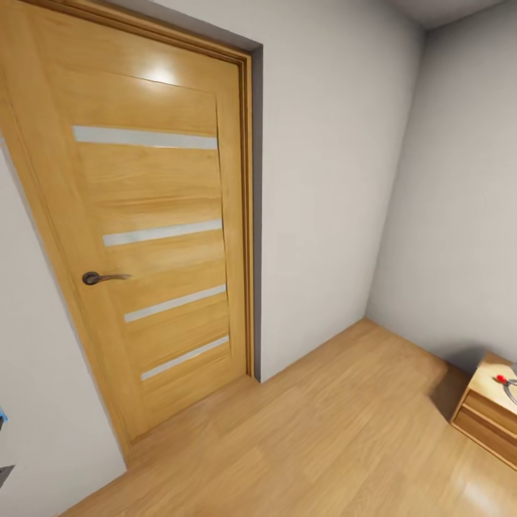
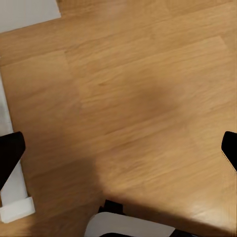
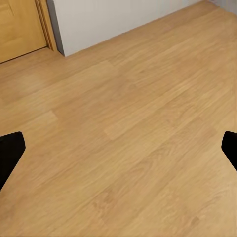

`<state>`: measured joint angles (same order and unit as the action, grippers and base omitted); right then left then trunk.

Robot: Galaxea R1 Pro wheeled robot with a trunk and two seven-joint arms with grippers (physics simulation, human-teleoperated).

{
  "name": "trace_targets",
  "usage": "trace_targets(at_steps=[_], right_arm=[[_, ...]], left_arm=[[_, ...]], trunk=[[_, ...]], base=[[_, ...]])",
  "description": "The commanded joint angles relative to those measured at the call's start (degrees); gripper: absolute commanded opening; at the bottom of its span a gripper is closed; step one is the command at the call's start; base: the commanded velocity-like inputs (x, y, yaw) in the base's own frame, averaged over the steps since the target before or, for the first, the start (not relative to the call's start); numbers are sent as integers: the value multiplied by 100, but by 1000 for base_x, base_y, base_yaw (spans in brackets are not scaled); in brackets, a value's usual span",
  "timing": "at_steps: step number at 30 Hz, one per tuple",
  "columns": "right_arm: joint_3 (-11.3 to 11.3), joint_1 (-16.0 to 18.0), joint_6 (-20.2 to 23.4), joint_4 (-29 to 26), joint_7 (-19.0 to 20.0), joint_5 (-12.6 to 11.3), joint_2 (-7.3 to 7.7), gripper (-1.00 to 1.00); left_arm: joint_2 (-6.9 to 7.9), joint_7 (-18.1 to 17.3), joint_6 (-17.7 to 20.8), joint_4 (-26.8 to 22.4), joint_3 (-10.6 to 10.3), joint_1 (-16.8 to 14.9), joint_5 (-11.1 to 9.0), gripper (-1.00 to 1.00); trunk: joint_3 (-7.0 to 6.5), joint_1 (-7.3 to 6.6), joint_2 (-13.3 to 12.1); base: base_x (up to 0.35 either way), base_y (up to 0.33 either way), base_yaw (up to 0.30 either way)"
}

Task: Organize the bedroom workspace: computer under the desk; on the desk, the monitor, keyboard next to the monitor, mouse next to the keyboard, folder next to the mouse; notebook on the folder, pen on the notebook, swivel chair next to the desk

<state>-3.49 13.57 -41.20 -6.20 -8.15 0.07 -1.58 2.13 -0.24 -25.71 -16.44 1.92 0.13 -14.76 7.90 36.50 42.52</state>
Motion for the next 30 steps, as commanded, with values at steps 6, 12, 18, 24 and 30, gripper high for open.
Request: trace_targets(at_steps=[6, 12, 18, 24, 30], right_arm=[[-38, 5, -11, 5, -46, 2, -4, 100], [-38, 5, -11, 5, -47, 2, -10, 100], [-38, 5, -11, 5, -47, 2, -16, 100], [-27, 5, -24, 5, -52, -15, -30, 100], [-21, 5, -49, 5, -62, -30, -35, 100]], left_arm=[[-2, -3, -5, -8, 12, 3, 8, 100], [-2, -3, -5, -8, 15, 2, 8, 100], [-2, -3, -5, -8, 15, 4, 7, 100], [-2, -3, -5, -8, 18, 3, 5, 100], [-2, -3, -5, -8, 18, 2, 7, 100]], trunk=[[8, 4, 5], [8, 4, 5], [8, 4, 5], [8, 4, 5], [8, 4, 5]], base=[[325, -59, 62], [277, -104, 236], [90, -26, 271], [17, -5, 277], [2, -87, 279]])
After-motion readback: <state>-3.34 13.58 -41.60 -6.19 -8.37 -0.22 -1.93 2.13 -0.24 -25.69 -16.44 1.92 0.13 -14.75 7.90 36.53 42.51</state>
